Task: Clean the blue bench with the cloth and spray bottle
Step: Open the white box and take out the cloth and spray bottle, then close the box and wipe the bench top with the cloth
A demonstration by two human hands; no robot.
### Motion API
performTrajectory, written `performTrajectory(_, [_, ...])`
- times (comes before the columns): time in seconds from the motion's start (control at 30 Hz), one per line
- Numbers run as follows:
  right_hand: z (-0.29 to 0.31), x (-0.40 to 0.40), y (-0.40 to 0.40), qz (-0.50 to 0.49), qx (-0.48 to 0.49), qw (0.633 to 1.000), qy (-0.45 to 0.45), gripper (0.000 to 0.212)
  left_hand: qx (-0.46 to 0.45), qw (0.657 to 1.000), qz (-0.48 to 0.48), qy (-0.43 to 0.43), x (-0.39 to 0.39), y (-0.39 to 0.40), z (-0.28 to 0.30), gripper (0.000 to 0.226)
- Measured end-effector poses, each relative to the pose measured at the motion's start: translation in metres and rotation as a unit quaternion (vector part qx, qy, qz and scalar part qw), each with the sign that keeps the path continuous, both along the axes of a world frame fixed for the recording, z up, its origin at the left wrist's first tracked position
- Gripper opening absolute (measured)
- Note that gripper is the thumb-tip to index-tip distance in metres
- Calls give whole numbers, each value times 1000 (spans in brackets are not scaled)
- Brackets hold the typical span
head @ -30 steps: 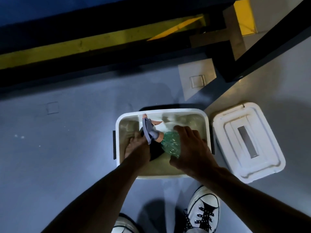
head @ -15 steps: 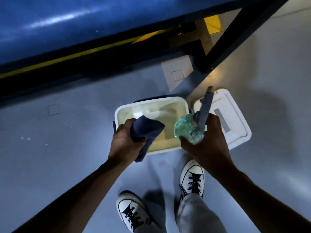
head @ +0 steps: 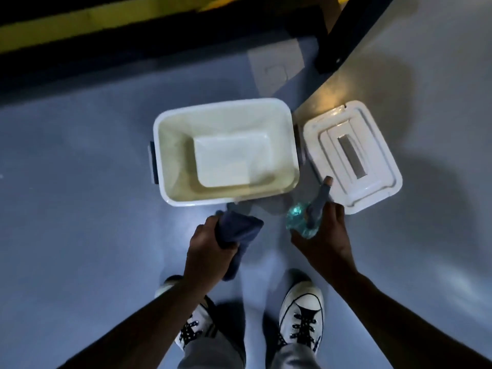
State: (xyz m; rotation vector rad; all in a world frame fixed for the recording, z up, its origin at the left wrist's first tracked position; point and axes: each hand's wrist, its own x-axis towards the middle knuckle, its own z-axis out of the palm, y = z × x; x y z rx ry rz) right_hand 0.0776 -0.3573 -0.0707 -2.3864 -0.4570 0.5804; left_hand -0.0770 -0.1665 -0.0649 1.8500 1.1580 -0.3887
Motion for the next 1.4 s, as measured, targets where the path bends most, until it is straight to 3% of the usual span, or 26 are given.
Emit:
performTrajectory(0.2, [-67, -12, -7, 18, 12, 999, -32, 86, 19, 1000, 21, 9, 4, -11, -58, 48])
performTrajectory(0.37, [-53, -17, -26, 22, -22, 999, 16, 99, 78, 997, 0, -3, 1, -19, -37, 67])
performTrajectory(0.43, [-33, -14, -34, 19, -48, 997, 57, 93, 126, 989, -47, -54, -1, -23, -10, 54])
performTrajectory(0.53, [2, -5, -47, -1, -106, 991, 86, 81, 87, 987, -86, -102, 28, -15, 35, 23])
performTrajectory(0.67, [40, 26, -53, -156, -110, 977, 99, 52, 95, 971, -133, -173, 111, 5, 78, 19])
performTrajectory(0.8, [43, 74, -49, -353, -63, 915, 183, 39, 125, 950, -205, -201, 209, 11, 86, 24])
performTrajectory(0.97, [-4, 135, -49, -510, 50, 802, 307, 26, 167, 910, -378, -35, 320, 5, 34, 50])
performTrajectory(1.13, [-50, 168, -63, -601, 34, 731, 323, 20, 167, 907, -383, 50, 374, -9, -34, 61])
performTrajectory(1.27, [-71, 175, -76, -609, 30, 704, 364, 26, 158, 915, -362, 84, 375, -21, -73, 65])
performTrajectory(1.4, [-75, 174, -84, -608, 32, 710, 353, 11, 177, 923, -332, 78, 371, -26, -85, 63])
